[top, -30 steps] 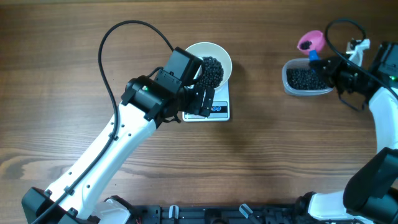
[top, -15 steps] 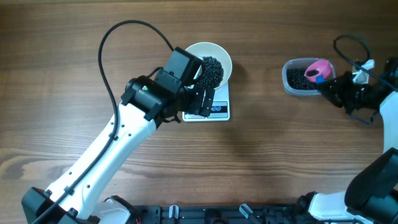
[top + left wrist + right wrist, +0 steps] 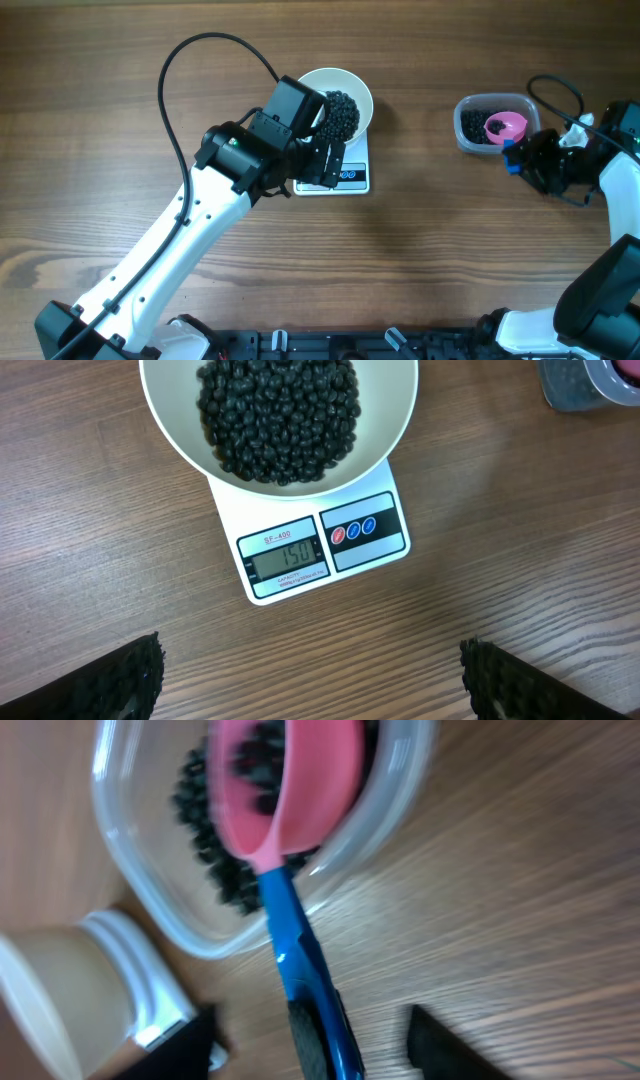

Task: Scoop item into bowl and weigh 150g on scale
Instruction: 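Carry pink scoop back to the bean tub with right gripper, then release pink scoop into the tub and open right gripper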

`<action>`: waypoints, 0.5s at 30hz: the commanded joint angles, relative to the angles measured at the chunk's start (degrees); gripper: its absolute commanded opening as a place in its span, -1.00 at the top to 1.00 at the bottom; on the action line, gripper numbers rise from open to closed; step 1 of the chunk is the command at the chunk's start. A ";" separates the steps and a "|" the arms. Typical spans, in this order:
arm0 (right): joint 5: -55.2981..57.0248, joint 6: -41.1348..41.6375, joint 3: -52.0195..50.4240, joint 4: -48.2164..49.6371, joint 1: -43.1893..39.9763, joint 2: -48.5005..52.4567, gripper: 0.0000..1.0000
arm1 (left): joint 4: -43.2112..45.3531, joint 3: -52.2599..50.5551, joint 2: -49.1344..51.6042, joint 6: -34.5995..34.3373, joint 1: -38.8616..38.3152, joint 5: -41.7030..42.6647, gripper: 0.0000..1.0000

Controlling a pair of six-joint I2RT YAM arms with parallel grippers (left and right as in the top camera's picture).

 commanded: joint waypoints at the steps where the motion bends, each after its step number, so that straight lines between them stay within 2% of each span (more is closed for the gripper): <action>1: 9.49 1.70 -0.48 0.11 0.20 -0.98 -0.84 | -0.02 0.90 -0.79 0.70 -0.20 -0.55 -1.00; 2: 11.30 1.68 -0.46 0.13 0.17 -0.98 -0.99 | -0.02 0.90 -0.79 0.72 -0.20 -0.52 -1.00; 9: 14.43 -1.27 -0.28 -0.09 0.20 -1.75 -0.99 | -0.02 0.90 -0.79 0.72 -0.20 -0.55 -1.00; 12: 14.58 -1.51 0.52 -0.20 0.17 -4.37 -0.99 | -0.02 0.90 -0.79 0.70 -0.20 -0.55 -1.00; 15: 14.58 -5.97 1.38 0.04 0.20 -8.94 -0.99 | -0.02 0.90 -0.76 0.72 -0.20 -0.52 -1.00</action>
